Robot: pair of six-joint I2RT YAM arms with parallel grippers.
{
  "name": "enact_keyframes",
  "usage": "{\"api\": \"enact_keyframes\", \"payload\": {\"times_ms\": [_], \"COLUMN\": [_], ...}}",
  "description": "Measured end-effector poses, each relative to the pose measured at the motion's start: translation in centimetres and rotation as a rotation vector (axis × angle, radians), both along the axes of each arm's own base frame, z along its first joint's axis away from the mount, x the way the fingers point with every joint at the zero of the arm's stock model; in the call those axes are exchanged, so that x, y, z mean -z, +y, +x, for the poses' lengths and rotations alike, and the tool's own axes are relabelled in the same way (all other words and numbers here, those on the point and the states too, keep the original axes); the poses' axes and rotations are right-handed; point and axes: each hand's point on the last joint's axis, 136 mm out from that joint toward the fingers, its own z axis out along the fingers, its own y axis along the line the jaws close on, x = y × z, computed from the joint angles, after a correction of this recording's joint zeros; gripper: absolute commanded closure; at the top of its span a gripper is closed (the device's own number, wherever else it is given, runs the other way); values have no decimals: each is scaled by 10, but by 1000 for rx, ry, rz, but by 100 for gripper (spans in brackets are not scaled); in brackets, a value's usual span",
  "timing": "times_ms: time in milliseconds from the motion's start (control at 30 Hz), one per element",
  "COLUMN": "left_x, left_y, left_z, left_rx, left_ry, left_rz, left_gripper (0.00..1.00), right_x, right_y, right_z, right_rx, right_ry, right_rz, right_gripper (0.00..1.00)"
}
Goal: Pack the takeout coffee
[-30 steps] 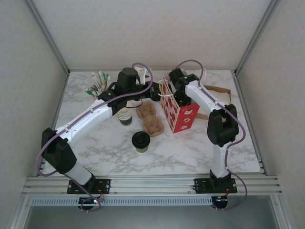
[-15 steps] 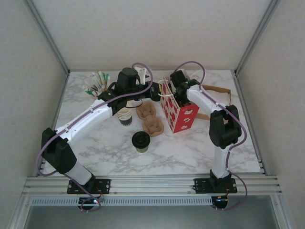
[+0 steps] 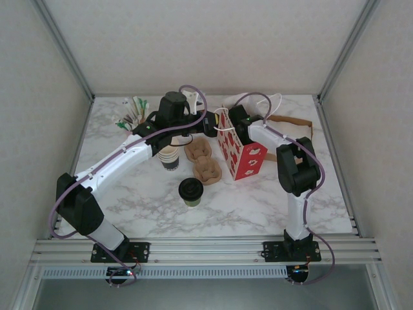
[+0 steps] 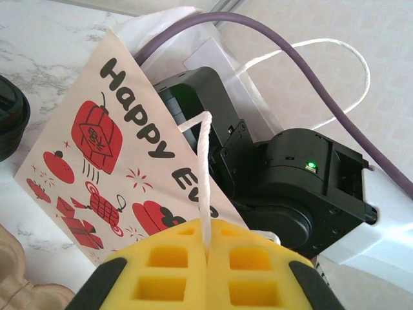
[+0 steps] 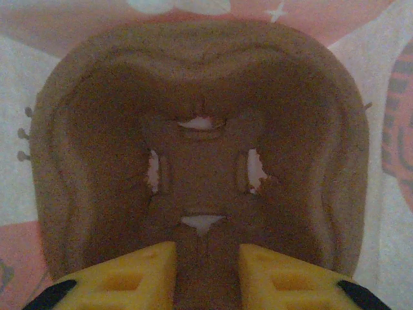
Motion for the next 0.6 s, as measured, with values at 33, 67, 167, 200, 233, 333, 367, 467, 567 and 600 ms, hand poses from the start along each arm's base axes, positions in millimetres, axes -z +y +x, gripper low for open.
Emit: {"api": "enact_keyframes", "payload": {"times_ms": [33, 67, 167, 200, 233, 333, 367, 467, 567, 600], "left_x": [0, 0, 1, 2, 2, 3, 3, 3, 3, 3], "left_y": [0, 0, 0, 0, 0, 0, 0, 0, 0, 0], "left_z": [0, 0, 0, 0, 0, 0, 0, 0, 0, 0], "left_rx": [0, 0, 0, 0, 0, 0, 0, 0, 0, 0], "left_ry": [0, 0, 2, 3, 4, 6, 6, 6, 6, 6], "left_rz": [0, 0, 2, 2, 3, 4, 4, 4, 4, 4], "left_gripper": [100, 100, 100, 100, 100, 100, 100, 100, 100, 100], "right_x": [0, -1, -5, -8, -12, -24, -25, -23, -13, -8], "right_y": [0, 0, 0, -1, -1, -2, -3, -3, -4, -4], "right_z": [0, 0, 0, 0, 1, 4, 5, 6, 6, 6], "right_rx": [0, 2, 4, 6, 9, 15, 17, 21, 23, 26], "right_ry": [-1, -1, -8, -14, -24, -55, -60, -58, -41, -32], "right_rz": [0, 1, 3, 5, 6, 6, 6, 5, -2, -6], "right_gripper": [69, 69, 69, 68, 68, 68, 67, 67, 67, 67]}}
